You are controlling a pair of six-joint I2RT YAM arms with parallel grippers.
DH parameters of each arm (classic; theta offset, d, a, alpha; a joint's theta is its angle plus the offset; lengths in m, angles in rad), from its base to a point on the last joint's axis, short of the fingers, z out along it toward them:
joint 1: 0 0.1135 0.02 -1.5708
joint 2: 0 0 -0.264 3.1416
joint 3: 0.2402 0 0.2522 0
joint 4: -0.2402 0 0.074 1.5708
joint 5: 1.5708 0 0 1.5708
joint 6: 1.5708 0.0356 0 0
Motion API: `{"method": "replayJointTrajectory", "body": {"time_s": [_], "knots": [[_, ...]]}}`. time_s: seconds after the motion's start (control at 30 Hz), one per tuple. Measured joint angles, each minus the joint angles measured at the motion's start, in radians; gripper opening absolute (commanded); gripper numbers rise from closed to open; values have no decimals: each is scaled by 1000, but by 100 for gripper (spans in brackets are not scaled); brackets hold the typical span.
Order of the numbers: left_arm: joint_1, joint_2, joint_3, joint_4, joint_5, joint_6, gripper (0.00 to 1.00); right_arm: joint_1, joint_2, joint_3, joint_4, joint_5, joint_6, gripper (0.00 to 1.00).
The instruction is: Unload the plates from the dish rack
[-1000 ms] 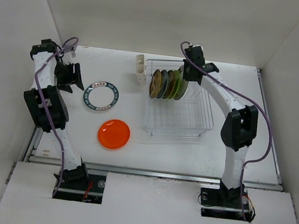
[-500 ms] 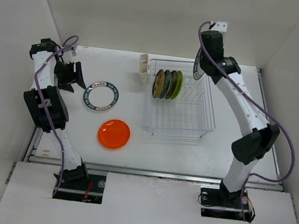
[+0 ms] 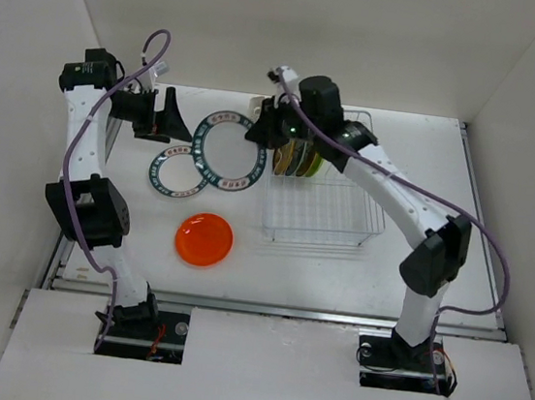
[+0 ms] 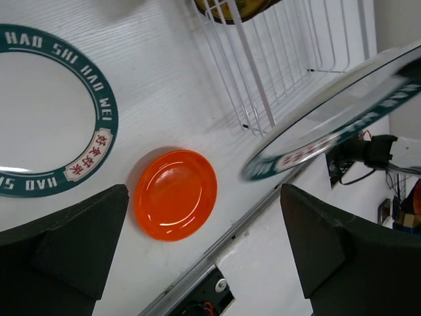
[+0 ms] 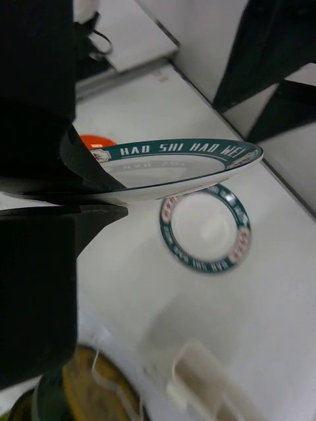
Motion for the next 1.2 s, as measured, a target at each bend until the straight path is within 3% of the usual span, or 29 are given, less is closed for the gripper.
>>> {"method": "replayJointTrajectory", "body": {"time_s": [0.2,0.53,0.67,0.7,0.77,0.8,0.83,0.87,1.03,1.1,1.13,1.2], "knots": [[-5,1,1,-27,50,97,100,21,175,3,53,-258,45,0],[-39,19,-31,-34,51,270,98,11,199,0,185,-399,129,0],[-65,19,-52,-43,53,288,69,10,207,0,230,-421,167,0],[-69,19,-52,-44,54,292,55,9,216,0,239,-425,178,0],[-75,19,-59,-43,59,294,40,7,238,0,263,-426,199,0],[-77,18,-66,-44,63,296,29,6,248,0,271,-425,209,0],[-77,18,-75,-42,67,298,6,6,258,0,276,-425,217,0],[-77,17,-85,-39,72,299,0,6,267,0,278,-420,220,0],[-74,1,-109,-58,132,321,0,-12,280,-1,301,-448,232,0],[-71,-7,-110,-52,128,321,0,-11,280,-6,317,-447,238,8],[-70,-10,-111,-50,124,320,0,-11,280,-11,327,-444,242,32],[-70,-13,-111,-52,121,308,0,-6,280,-12,329,-411,260,54]]}}
